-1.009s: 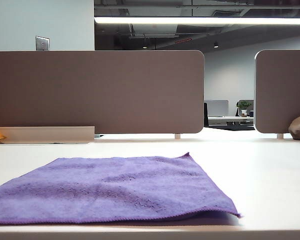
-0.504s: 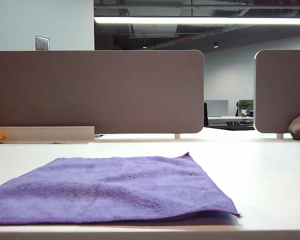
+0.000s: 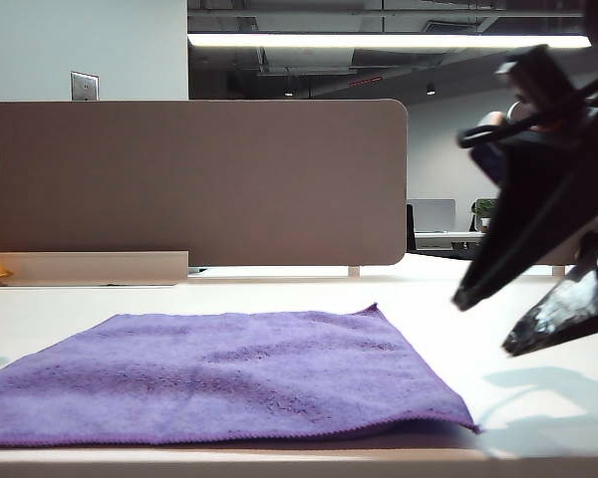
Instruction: Fold the bottom of the cloth upward, then fold it vertically to form a square shape.
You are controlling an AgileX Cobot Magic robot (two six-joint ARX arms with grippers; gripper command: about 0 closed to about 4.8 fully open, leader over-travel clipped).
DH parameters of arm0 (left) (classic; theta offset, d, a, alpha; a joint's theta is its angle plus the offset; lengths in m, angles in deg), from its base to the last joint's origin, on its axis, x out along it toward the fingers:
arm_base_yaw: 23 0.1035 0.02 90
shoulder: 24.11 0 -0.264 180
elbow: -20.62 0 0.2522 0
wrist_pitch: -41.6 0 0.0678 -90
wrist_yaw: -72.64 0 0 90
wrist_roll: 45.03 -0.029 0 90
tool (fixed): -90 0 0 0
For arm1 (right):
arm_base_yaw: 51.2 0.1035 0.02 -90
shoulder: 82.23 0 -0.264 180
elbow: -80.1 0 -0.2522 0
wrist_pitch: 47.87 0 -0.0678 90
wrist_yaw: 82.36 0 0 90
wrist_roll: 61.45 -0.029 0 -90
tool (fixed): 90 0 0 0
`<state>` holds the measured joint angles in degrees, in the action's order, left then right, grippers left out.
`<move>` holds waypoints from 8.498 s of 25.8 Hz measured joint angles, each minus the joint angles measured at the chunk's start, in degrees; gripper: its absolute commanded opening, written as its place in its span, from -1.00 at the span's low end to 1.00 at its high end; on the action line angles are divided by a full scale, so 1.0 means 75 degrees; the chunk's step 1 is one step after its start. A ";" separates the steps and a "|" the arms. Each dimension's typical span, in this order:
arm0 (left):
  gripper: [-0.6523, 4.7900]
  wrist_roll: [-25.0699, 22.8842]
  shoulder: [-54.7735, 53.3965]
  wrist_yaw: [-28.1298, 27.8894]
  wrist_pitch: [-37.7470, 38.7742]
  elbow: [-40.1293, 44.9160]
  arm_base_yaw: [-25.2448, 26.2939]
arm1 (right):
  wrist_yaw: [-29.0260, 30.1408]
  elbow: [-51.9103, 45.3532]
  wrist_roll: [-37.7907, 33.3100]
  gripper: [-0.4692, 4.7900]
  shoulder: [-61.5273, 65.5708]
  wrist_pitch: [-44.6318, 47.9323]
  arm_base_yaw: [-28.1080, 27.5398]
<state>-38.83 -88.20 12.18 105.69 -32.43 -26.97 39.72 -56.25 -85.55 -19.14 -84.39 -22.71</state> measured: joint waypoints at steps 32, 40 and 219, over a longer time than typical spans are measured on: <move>-0.30 0.0498 -0.1215 -0.0009 -0.0493 0.0758 0.0003 | 0.0178 0.0003 -0.0076 -0.01 0.1017 0.0338 -0.0012; -0.30 0.0498 -0.1215 -0.0015 -0.0484 0.0758 0.0003 | 0.0609 0.0003 -0.0323 -0.01 0.1647 0.0772 0.0017; -0.09 0.3197 -0.3220 0.0988 -0.4613 -0.1883 0.0128 | 0.1480 0.4995 -0.0985 0.22 0.5700 0.1005 -0.1562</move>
<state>-14.85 -112.35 19.59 71.09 -46.55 -26.01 50.82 -18.79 -92.94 23.61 -76.85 -34.42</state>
